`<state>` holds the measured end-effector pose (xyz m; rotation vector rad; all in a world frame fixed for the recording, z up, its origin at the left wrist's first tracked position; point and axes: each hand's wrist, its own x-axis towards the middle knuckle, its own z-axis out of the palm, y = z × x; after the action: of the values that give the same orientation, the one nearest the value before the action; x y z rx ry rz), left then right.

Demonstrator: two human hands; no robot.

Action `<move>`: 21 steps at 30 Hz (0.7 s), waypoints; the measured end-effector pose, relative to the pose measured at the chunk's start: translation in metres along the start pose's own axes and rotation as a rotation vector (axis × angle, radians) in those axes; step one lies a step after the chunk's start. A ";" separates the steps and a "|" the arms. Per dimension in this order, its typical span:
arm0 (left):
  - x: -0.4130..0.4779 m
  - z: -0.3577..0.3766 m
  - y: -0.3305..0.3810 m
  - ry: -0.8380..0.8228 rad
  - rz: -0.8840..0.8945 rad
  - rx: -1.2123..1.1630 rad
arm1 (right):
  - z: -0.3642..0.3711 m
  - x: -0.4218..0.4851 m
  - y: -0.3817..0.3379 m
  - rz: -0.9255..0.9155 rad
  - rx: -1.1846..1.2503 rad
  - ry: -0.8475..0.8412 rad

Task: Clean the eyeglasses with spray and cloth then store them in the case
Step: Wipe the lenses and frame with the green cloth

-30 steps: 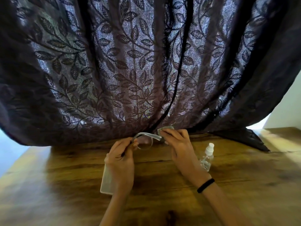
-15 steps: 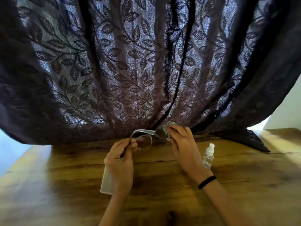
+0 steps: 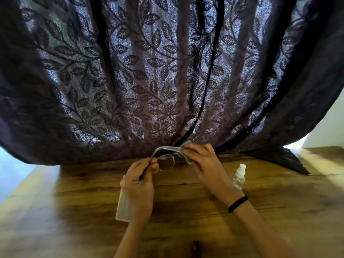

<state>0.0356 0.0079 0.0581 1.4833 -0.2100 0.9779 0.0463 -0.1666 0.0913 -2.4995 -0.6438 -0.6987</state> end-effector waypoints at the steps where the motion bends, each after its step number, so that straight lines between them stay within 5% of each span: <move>1: -0.001 0.000 -0.001 -0.010 0.008 0.009 | 0.000 0.001 0.001 0.022 -0.050 -0.011; 8: -0.001 -0.002 0.001 -0.051 0.043 0.032 | 0.001 0.001 0.001 0.123 -0.094 0.036; 15: -0.001 -0.002 -0.003 -0.016 0.052 0.020 | 0.008 -0.004 -0.007 0.038 0.134 0.029; 21: -0.002 -0.003 -0.006 -0.052 0.004 0.045 | 0.005 -0.002 0.002 0.110 -0.010 0.076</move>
<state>0.0369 0.0109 0.0521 1.5511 -0.2291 0.9533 0.0478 -0.1660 0.0861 -2.4826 -0.4725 -0.7537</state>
